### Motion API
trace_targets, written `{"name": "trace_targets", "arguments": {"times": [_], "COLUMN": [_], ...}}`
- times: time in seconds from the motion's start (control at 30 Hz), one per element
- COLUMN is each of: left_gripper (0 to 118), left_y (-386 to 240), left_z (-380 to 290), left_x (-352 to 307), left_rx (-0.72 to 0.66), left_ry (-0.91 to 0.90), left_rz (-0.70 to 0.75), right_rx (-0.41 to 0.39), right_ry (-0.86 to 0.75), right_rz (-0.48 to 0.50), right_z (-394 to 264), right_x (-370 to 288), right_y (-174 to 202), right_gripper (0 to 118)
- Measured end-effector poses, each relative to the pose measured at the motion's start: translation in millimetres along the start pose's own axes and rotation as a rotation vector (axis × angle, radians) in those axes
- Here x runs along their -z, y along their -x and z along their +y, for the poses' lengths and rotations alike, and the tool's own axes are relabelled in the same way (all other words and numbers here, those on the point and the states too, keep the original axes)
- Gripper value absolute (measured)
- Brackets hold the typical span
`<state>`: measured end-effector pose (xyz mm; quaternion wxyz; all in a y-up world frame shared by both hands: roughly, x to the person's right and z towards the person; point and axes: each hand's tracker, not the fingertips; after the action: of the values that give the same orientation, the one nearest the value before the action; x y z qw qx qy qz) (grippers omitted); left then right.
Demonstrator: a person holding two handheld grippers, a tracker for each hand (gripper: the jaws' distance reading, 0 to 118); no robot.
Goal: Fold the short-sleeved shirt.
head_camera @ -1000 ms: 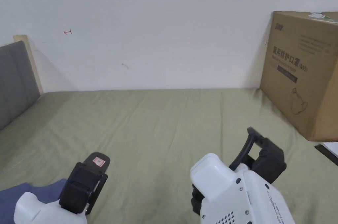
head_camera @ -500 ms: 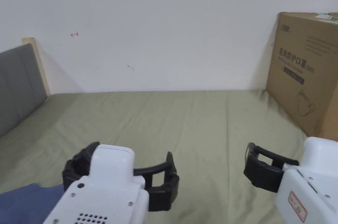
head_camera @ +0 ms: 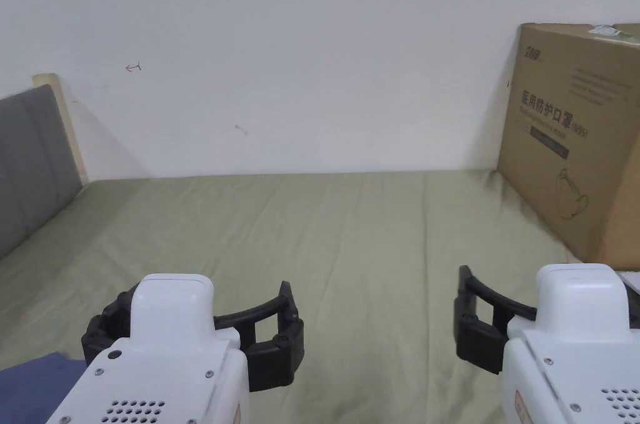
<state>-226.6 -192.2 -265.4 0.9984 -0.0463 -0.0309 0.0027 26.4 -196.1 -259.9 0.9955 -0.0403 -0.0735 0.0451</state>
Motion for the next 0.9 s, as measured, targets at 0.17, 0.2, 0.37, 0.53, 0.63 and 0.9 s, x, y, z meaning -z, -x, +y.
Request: {"name": "trace_targets", "arguments": {"times": [0.17, 0.2, 0.37, 0.53, 0.63, 0.9], "left_gripper": [2, 2, 0, 0, 0, 0], "left_y": [1, -1, 10, 27, 50, 135], "left_z": [-2, -3, -3, 2, 9, 0], "left_x": [-1, 0, 1, -5, -17, -60], "left_rx": [0.012, 0.039, -0.045, -0.036, -0.076, -0.089], "left_ry": [-0.042, -0.043, -0.005, -0.004, -0.009, 0.049], "left_rz": [0.078, 0.093, 0.031, 0.07, 0.138, 0.467], "right_rx": [0.004, 0.038, 0.016, 0.017, -0.019, 0.038], "right_ry": [0.018, 0.013, 0.011, 0.0, -0.011, 0.038], "right_rz": [-0.017, 0.027, 0.019, 0.086, 0.145, 0.472], "right_z": [-7, -7, -2, 9, 15, 12], "right_x": [0, -1, -2, -2, 3, 8], "right_y": [1, -2, -1, 12, 33, 107], "right_gripper": [4, 0, 0, 0, 0, 0]}}
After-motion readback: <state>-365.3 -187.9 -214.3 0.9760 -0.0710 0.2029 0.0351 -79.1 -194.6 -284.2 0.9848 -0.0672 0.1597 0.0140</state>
